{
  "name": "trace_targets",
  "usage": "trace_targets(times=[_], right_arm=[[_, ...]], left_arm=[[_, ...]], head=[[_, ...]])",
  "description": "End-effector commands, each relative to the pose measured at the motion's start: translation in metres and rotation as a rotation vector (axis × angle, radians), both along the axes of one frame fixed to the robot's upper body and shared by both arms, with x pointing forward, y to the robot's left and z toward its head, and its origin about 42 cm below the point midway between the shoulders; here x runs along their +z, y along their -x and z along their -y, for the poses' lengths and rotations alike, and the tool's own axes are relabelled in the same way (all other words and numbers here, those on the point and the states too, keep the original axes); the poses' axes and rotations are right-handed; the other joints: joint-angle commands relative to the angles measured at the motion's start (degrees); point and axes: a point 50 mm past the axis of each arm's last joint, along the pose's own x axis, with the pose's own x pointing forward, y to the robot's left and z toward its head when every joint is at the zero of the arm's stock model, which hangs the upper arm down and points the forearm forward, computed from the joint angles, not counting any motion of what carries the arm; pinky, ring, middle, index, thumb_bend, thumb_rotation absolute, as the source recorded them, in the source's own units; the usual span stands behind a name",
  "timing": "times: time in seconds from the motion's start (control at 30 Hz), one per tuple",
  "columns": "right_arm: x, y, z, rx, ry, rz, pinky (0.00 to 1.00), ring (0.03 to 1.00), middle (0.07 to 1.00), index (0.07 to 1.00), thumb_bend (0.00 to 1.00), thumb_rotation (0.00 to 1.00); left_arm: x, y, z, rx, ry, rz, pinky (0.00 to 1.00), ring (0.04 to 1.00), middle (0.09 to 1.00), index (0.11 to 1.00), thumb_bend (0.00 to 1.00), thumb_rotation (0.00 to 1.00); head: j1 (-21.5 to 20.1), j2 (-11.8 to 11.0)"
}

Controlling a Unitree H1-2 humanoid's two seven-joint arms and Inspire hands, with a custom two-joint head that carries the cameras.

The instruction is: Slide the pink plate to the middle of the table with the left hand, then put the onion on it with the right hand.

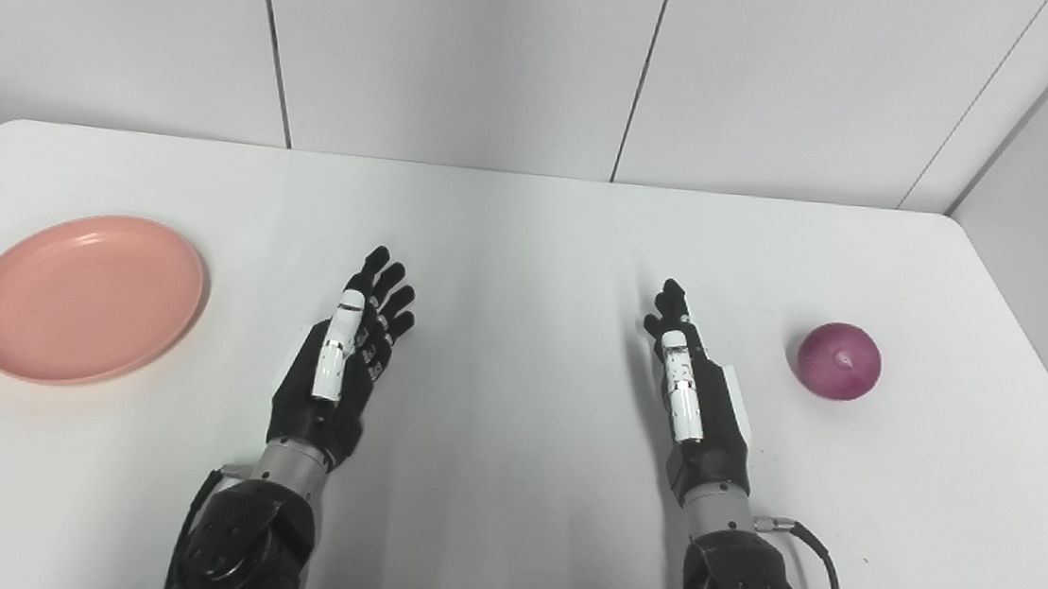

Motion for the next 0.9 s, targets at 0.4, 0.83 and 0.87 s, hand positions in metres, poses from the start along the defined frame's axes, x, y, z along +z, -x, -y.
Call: trace_targets(times=[0.4,0.83,0.87], right_arm=[[0.0156,-0.0014,-0.0037,0.005,-0.006,0.086,1.0,0.953,0.972,0.987,0.31,1.0],[0.0168,-0.0012,-0.0039,0.007,-0.001,0.083,1.0,0.952,0.972,0.985,0.32,1.0],[0.0169,-0.0012,-0.004,0.006,-0.002,0.081,1.0,0.951,0.971,0.985,0.32,1.0]], left_arm=[[0.0016,0.0,0.0006,-0.009,-0.009,-0.005,0.97,0.975,0.989,0.971,0.48,1.0],[0.0028,-0.0003,0.001,-0.005,-0.004,-0.008,0.97,0.976,0.989,0.969,0.48,1.0],[0.0028,-0.0003,0.001,-0.005,-0.005,-0.009,0.97,0.975,0.989,0.969,0.48,1.0]], head=[[0.1,0.0],[0.2,0.1],[0.2,0.1]])
